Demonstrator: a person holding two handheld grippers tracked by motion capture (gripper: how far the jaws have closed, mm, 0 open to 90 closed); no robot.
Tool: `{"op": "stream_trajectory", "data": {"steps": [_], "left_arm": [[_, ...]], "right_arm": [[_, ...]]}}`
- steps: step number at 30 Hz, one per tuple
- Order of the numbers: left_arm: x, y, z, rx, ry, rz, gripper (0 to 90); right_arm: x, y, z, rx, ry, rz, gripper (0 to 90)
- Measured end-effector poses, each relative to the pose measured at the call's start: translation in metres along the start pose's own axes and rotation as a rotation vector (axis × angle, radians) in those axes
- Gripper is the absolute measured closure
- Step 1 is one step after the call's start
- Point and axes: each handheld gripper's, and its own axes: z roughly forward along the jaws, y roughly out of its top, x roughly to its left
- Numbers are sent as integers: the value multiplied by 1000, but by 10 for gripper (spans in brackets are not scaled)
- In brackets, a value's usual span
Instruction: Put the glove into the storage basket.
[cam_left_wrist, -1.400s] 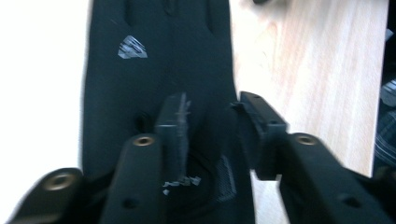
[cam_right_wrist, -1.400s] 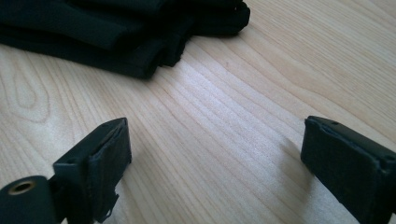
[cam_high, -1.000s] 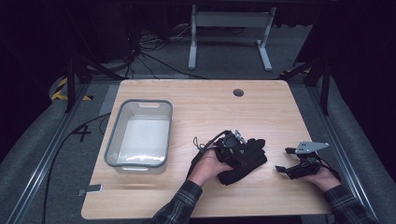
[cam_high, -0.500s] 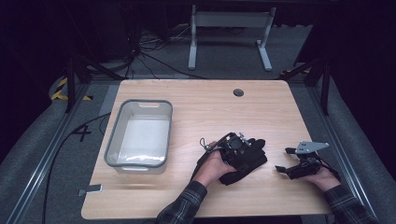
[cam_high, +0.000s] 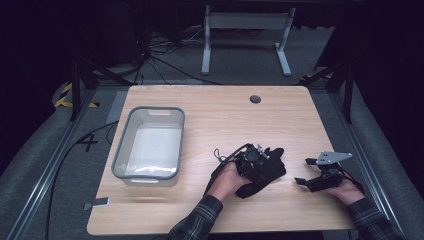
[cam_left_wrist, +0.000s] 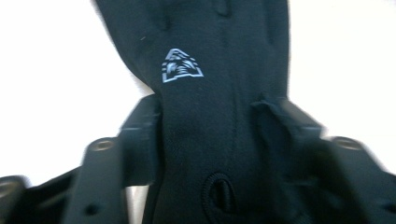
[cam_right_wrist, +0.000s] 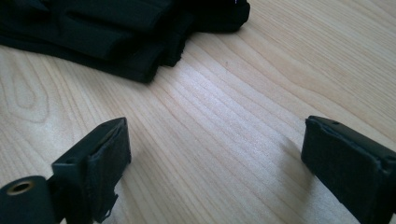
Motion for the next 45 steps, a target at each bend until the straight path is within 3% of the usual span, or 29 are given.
{"op": "stream_trajectory", "data": {"steps": [5, 11, 15, 23, 32, 39, 45], "left_arm": [[0, 1, 0, 4, -45, -27, 645], [0, 2, -5, 11, -64, -69, 669], [0, 2, -10, 14, -64, -69, 670], [-3, 1, -36, -14, -34, -100, 670], [2, 0, -67, -35, 9, -104, 668], [11, -11, -94, -56, 49, -145, 667], [19, -21, -115, -73, 97, -188, 667]], "right_arm": [[0, 0, 0, 0, 0, 0, 88], [0, 0, 0, 0, 0, 1, 88], [0, 0, 0, 0, 0, 0, 88], [0, 0, 0, 0, 0, 1, 88], [0, 0, 0, 0, 0, 1, 87], [0, 1, 2, 17, 1, -1, 17], [0, 1, 2, 20, 1, -3, 13]]}}
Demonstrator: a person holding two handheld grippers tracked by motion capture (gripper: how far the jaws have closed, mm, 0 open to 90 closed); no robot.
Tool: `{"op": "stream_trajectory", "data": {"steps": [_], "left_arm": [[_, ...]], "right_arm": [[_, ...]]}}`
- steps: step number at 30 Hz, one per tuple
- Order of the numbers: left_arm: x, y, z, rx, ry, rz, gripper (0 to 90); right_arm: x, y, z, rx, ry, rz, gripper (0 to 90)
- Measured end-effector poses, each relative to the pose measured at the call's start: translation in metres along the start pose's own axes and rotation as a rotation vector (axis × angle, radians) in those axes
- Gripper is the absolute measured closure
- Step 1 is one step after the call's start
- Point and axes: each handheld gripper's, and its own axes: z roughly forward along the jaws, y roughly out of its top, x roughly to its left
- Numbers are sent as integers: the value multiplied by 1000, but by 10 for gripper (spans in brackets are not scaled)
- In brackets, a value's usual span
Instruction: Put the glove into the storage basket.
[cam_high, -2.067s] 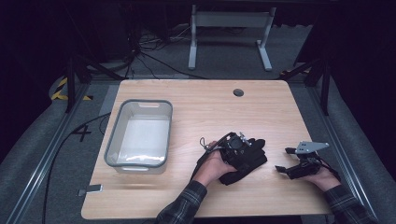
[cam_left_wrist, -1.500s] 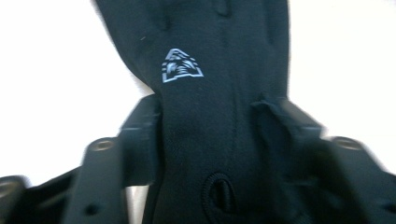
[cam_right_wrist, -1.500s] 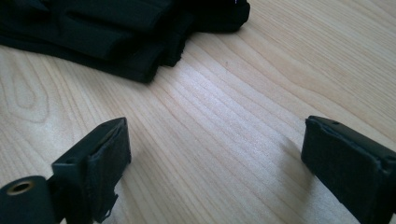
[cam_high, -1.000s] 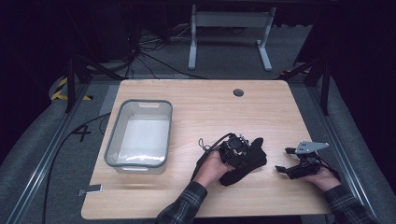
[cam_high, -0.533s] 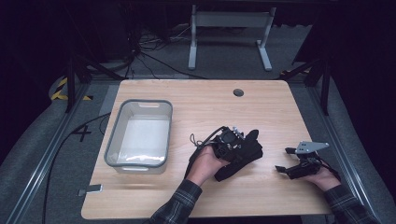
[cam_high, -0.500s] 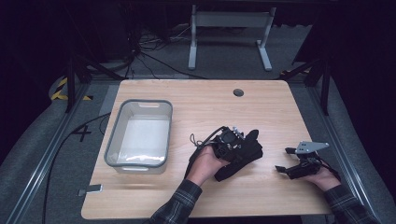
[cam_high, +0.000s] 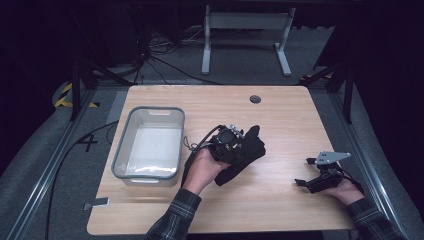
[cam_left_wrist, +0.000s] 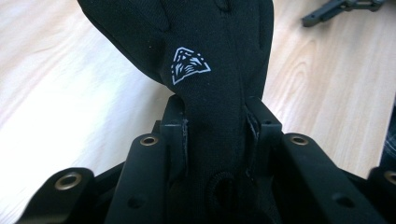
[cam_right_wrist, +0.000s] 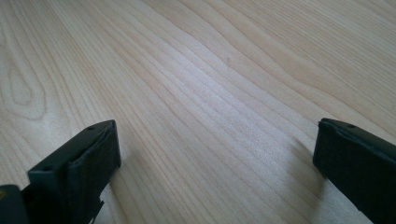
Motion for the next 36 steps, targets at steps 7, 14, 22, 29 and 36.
{"op": "stream_trajectory", "data": {"steps": [7, 14, 22, 29, 36], "left_arm": [[19, -14, -35, -47, 57, -62, 667], [40, -32, -67, -81, 121, -123, 668], [61, -56, -95, -130, 182, -202, 668], [78, -78, -114, -161, 228, -269, 669], [99, -102, -128, -180, 281, -345, 669]], "right_arm": [[0, 0, 0, 0, 0, 0, 13], [0, 0, 0, 0, 0, 0, 13], [0, 0, 0, 0, 0, 0, 13], [0, 0, 0, 0, 0, 0, 13], [0, 0, 0, 0, 0, 0, 13]]}}
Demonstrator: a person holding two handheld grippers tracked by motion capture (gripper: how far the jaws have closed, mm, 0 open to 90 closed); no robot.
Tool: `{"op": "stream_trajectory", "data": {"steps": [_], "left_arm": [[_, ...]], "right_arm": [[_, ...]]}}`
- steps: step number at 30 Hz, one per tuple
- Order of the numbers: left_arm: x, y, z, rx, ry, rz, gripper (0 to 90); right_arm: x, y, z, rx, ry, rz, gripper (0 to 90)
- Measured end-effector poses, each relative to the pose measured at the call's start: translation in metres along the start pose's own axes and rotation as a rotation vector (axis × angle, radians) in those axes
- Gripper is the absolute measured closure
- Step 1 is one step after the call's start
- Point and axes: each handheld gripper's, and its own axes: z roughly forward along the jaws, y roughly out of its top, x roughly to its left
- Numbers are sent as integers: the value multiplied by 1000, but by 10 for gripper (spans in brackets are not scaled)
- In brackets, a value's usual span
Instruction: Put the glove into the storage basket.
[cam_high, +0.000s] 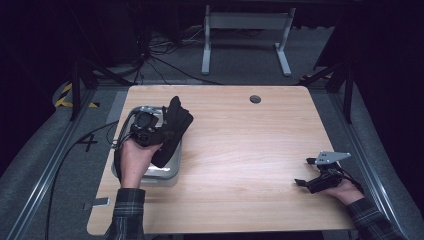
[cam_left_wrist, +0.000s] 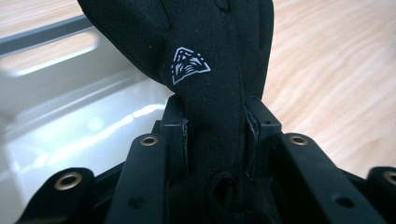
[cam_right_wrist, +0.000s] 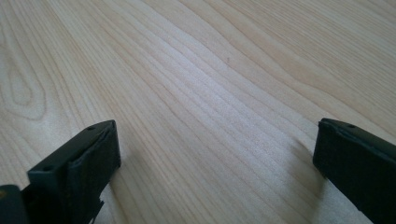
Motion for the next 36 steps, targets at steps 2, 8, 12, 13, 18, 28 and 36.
{"op": "stream_trajectory", "data": {"steps": [2, 8, 12, 13, 18, 28, 36], "left_arm": [[9, -4, 0, 3, 17, -18, 669], [28, -15, 9, 30, 45, -54, 668], [35, -20, 22, 62, 40, -76, 667], [36, -21, 24, 69, 42, -78, 667], [44, -27, 36, 108, 41, -93, 665], [50, -32, 48, 165, 32, -100, 650], [57, -38, 56, 207, 63, -126, 472]], "right_arm": [[0, 0, 0, 0, 0, 0, 13], [0, 0, 0, 0, 0, 0, 13], [0, 0, 0, 0, -1, -1, 13], [0, 0, 0, -1, 0, -2, 13], [0, 0, 0, -1, -1, -2, 13], [0, 0, 0, 0, -1, 0, 13], [0, 0, 0, 0, -1, 0, 13]]}}
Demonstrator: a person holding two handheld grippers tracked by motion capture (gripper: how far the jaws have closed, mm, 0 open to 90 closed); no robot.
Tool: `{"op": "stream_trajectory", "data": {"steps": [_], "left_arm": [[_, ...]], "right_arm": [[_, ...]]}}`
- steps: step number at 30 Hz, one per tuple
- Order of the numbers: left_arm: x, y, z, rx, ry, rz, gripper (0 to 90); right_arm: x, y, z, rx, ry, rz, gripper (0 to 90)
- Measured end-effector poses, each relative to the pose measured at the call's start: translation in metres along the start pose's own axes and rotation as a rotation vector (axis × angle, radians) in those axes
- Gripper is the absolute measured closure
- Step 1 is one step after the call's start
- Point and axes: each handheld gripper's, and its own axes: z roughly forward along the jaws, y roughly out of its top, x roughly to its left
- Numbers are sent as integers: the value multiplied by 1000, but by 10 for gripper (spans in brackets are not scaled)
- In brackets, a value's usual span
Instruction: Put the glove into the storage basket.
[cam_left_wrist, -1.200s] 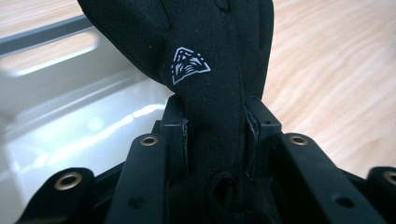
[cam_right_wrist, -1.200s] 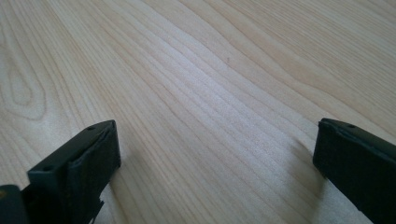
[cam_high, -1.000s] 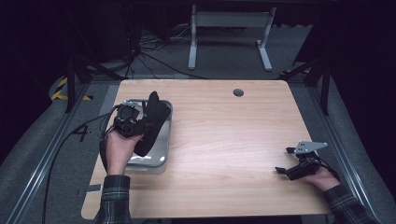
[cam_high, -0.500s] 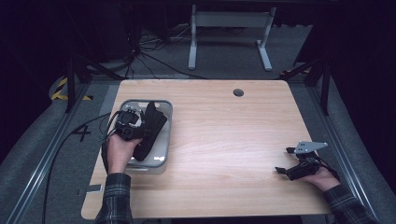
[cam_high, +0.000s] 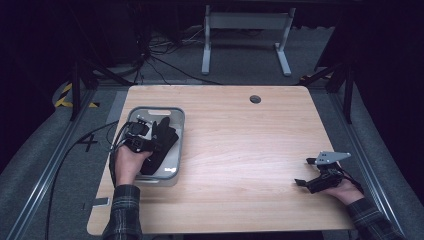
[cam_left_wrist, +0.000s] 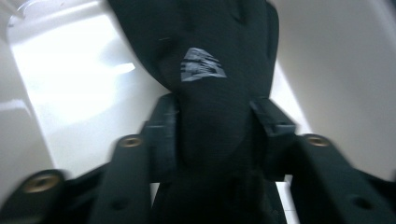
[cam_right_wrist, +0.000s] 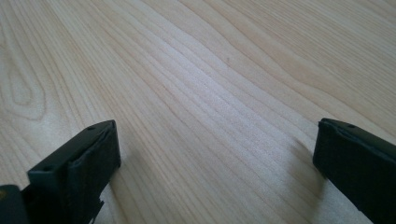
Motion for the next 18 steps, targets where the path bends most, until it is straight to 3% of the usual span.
{"op": "stream_trajectory", "data": {"steps": [2, 9, 15, 18], "left_arm": [[3, -1, 0, -9, 8, -17, 358], [-2, 1, -12, -87, 11, -2, 198], [-17, 6, -19, -122, -6, 27, 176], [-29, 10, -22, -135, -37, 53, 173]], "right_arm": [[0, 0, 0, 0, 0, 0, 13], [0, 0, 0, 0, 0, 0, 13], [0, 0, 0, 0, 0, 0, 13], [0, 0, 0, -2, 0, 0, 13]]}}
